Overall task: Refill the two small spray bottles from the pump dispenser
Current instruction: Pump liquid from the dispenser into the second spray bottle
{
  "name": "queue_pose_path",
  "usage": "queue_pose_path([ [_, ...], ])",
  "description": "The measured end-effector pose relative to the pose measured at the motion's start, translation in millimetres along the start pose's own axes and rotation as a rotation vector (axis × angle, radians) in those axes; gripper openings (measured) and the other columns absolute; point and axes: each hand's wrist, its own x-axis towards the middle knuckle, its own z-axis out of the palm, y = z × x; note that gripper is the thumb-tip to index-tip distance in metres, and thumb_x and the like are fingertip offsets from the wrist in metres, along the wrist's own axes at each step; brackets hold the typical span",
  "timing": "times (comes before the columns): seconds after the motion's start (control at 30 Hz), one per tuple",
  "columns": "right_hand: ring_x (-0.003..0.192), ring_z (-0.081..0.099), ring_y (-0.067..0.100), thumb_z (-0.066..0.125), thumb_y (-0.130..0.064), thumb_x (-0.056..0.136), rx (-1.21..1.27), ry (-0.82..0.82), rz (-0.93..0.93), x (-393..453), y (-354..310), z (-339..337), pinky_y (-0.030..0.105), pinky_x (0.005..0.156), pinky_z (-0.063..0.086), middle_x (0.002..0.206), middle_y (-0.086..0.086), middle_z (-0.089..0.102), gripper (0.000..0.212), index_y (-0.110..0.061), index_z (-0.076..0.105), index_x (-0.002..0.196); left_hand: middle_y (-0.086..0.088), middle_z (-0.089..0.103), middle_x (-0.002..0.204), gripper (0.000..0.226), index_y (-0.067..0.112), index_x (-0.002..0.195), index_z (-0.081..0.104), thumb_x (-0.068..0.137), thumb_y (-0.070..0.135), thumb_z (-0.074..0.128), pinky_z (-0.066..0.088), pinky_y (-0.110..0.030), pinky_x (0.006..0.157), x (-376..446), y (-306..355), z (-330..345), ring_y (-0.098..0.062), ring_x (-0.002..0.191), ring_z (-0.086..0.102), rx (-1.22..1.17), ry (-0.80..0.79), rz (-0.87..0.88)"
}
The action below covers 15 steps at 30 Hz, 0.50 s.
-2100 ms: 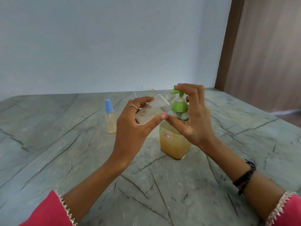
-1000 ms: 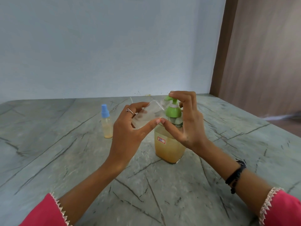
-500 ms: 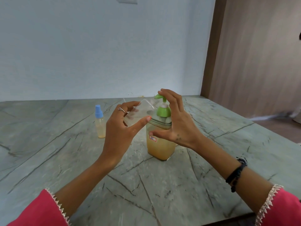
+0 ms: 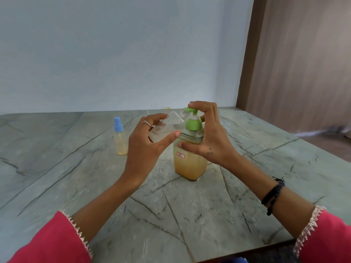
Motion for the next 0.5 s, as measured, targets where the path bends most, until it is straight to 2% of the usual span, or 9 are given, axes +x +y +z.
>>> queue_pose_path([
  [0.17, 0.093, 0.042, -0.016, 0.079, -0.039, 0.061, -0.016, 0.007, 0.037, 1.0, -2.7, 0.1, 0.035, 0.066, 0.054, 0.116, -0.01, 0.032, 0.077, -0.013, 0.043, 0.125, 0.008, 0.061, 0.104, 0.046, 0.028, 0.106, 0.058, 0.065, 0.046, 0.068, 0.042, -0.005, 0.073, -0.2, -3.0, -0.1, 0.005, 0.094, 0.058, 0.012, -0.009, 0.006],
  [0.23, 0.089, 0.042, -0.01, 0.079, -0.039, 0.062, -0.033, -0.01, 0.037, 1.3, -2.4, -0.5, 0.037, 0.067, 0.056, 0.119, -0.01, 0.03, 0.08, -0.014, 0.04, 0.127, 0.008, 0.062, 0.104, 0.045, 0.029, 0.106, 0.058, 0.065, 0.046, 0.068, 0.043, -0.006, 0.074, 0.2, -3.7, 0.6, 0.004, 0.096, 0.058, 0.016, -0.01, 0.004],
  [0.3, 0.089, 0.042, -0.008, 0.079, -0.039, 0.064, -0.058, -0.026, 0.02, 1.2, -1.0, -0.4, 0.033, 0.066, 0.056, 0.123, -0.011, 0.028, 0.084, -0.019, 0.034, 0.132, 0.009, 0.062, 0.104, 0.045, 0.029, 0.106, 0.058, 0.066, 0.046, 0.067, 0.043, -0.006, 0.074, 0.1, -3.3, 1.3, 0.005, 0.097, 0.057, 0.017, -0.009, 0.006],
  [0.4, 0.094, 0.043, -0.016, 0.078, -0.041, 0.065, -0.076, -0.05, 0.007, 0.6, -0.3, -1.1, 0.021, 0.058, 0.05, 0.128, -0.012, 0.027, 0.088, -0.035, 0.023, 0.134, 0.012, 0.061, 0.102, 0.045, 0.029, 0.106, 0.057, 0.066, 0.046, 0.067, 0.043, -0.005, 0.074, 0.0, -2.7, 1.3, 0.007, 0.095, 0.057, 0.016, -0.004, 0.007],
  [0.5, 0.087, 0.042, -0.008, 0.076, -0.043, 0.066, -0.109, -0.07, 0.007, 0.3, 0.1, -1.7, 0.023, 0.056, 0.051, 0.134, -0.012, 0.025, 0.096, -0.037, 0.017, 0.141, 0.014, 0.06, 0.102, 0.046, 0.027, 0.107, 0.058, 0.066, 0.045, 0.067, 0.042, -0.004, 0.072, 0.3, -2.4, 0.9, 0.009, 0.094, 0.056, 0.019, 0.006, 0.012],
])
